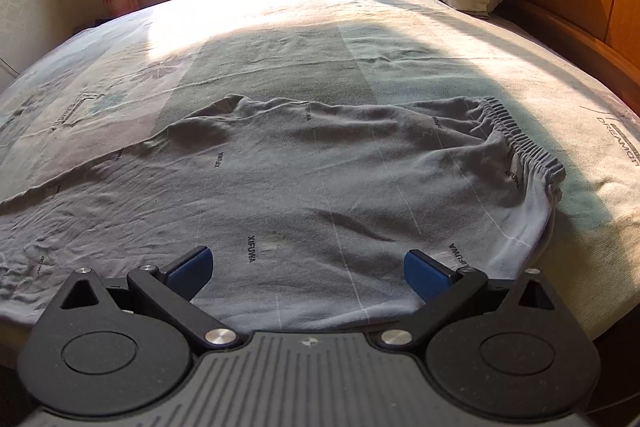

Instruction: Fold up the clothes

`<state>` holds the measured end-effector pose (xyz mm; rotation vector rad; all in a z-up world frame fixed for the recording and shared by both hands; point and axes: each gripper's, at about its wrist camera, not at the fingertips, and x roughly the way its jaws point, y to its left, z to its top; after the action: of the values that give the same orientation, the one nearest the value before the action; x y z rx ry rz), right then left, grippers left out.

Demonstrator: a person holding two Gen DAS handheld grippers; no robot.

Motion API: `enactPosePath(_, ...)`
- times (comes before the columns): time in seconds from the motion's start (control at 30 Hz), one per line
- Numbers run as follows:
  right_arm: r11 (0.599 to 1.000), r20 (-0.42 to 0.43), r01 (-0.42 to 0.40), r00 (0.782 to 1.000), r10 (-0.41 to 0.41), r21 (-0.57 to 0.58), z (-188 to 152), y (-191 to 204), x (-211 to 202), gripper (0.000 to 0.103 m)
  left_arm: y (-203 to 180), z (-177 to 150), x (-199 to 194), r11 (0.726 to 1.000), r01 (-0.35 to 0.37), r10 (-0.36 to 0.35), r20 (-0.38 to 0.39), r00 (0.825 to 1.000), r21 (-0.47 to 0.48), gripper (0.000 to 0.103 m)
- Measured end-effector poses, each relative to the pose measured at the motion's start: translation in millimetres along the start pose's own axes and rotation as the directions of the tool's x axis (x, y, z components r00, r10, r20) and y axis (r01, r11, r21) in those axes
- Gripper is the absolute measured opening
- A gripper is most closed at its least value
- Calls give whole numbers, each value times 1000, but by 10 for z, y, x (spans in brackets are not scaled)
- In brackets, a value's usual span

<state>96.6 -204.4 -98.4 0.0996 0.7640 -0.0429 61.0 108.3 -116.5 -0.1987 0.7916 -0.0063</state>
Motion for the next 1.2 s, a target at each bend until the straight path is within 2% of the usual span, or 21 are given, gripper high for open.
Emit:
enactPosePath(0.13, 1000, 69, 20, 997, -19, -8, 346, -108, 159, 103, 8, -4, -5, 1000, -3, 3, 10, 1000, -15, 102)
enactPosePath(0.27, 987, 6, 58, 998, -59, 153, 556, -499, 619, 103, 105, 34, -22, 995, 37, -36, 7, 999, -89, 102)
enactPosePath(0.37, 982, -6, 78, 997, -78, 171, 574, -702, 808, 103, 110, 45, -16, 994, 41, -41, 1, 999, -103, 102)
enactPosePath(0.47, 976, -15, 97, 995, -96, 197, 584, -689, 653, 103, 47, 51, 6, 998, 16, -17, -12, 1000, -69, 102)
enactPosePath(0.6, 974, 46, 6, 999, -17, 225, 364, -575, 299, 103, -88, 49, 58, 999, -46, 46, -39, 998, 8, 102)
enactPosePath(0.77, 965, 5, 65, 998, -69, 253, 50, -629, 257, 103, -202, 37, 98, 988, -78, 91, -88, 992, 136, 102)
enactPosePath(0.83, 962, 7, 70, 997, -74, 262, 26, -629, 177, 103, -215, 70, 96, 988, -77, 92, -109, 990, 134, 102)
enactPosePath(0.9, 962, 7, 57, 998, -61, 268, 53, -603, 98, 103, -225, 127, 67, 992, -48, 62, -123, 990, 113, 102)
enactPosePath(0.97, 966, 31, 26, 999, -35, 256, 71, -544, 26, 103, -268, 207, -32, 994, -12, 23, -103, 994, 105, 102)
enactPosePath(1.17, 974, 43, -60, 998, 52, 219, 63, -282, -23, 103, -485, 594, -514, 973, 52, -44, -43, 998, 224, 102)
enactPosePath(1.2, 974, 43, -75, 997, 67, 213, 47, -243, -32, 103, -504, 688, -584, 970, 61, -50, -52, 997, 236, 102)
